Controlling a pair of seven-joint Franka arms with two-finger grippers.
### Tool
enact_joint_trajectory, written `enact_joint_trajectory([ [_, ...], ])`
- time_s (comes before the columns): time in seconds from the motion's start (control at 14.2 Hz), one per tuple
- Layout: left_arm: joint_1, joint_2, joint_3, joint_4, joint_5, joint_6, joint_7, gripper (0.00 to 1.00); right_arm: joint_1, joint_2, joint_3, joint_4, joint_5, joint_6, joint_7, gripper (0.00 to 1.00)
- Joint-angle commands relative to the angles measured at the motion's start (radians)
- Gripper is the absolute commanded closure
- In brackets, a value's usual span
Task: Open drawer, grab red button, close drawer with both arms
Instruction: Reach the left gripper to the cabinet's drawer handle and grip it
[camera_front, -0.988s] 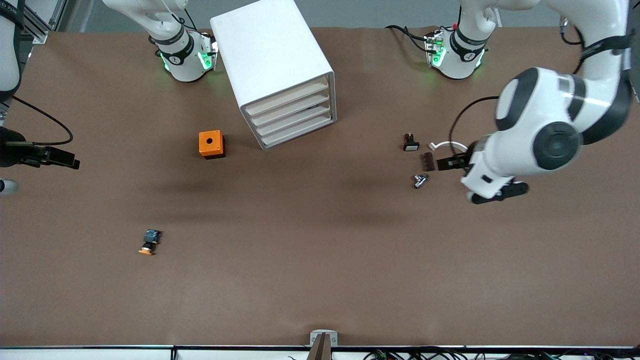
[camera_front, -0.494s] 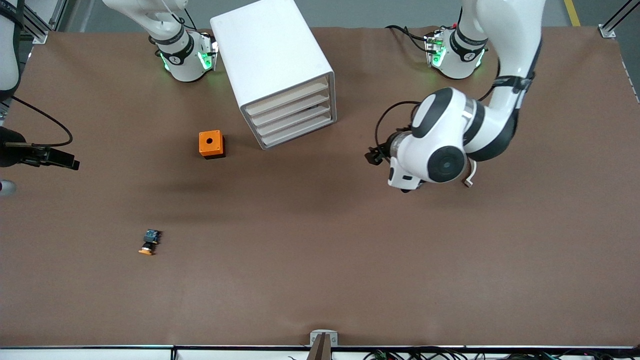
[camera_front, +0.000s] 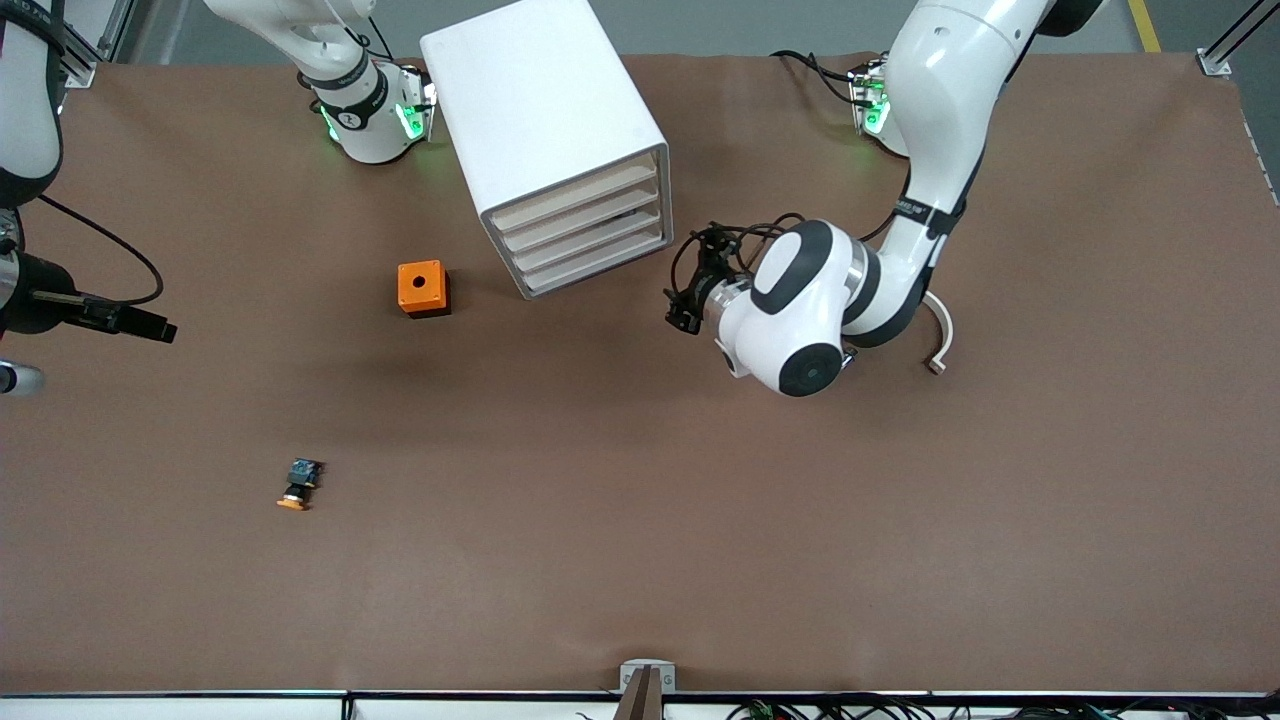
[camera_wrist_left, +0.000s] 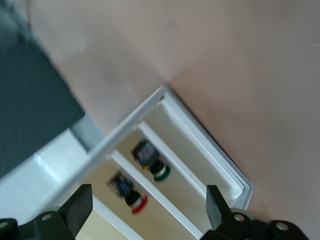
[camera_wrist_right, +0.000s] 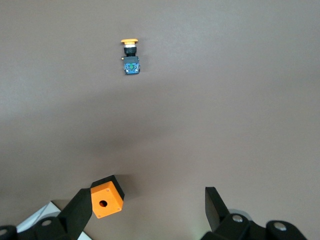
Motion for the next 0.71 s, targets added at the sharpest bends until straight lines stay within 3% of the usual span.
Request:
enact_joint_trajectory([
  [0.0,0.002,0.056,-0.014,0.043,-0.086,-0.033,-0.172,0.00,0.035,-0.011,-0.001,-0.001,0.009,-0.024,0.093,0.00],
  [0.49,0.014,0.141,-0.013,0.037,-0.243,-0.093,-0.373,0.02,0.034,-0.011,-0.001,-0.002,0.009,-0.026,0.096,0.00],
  [0.63,0.014,0.162,-0.013,0.034,-0.255,-0.122,-0.419,0.14,0.037,-0.011,-0.003,-0.002,0.009,-0.027,0.097,0.00],
])
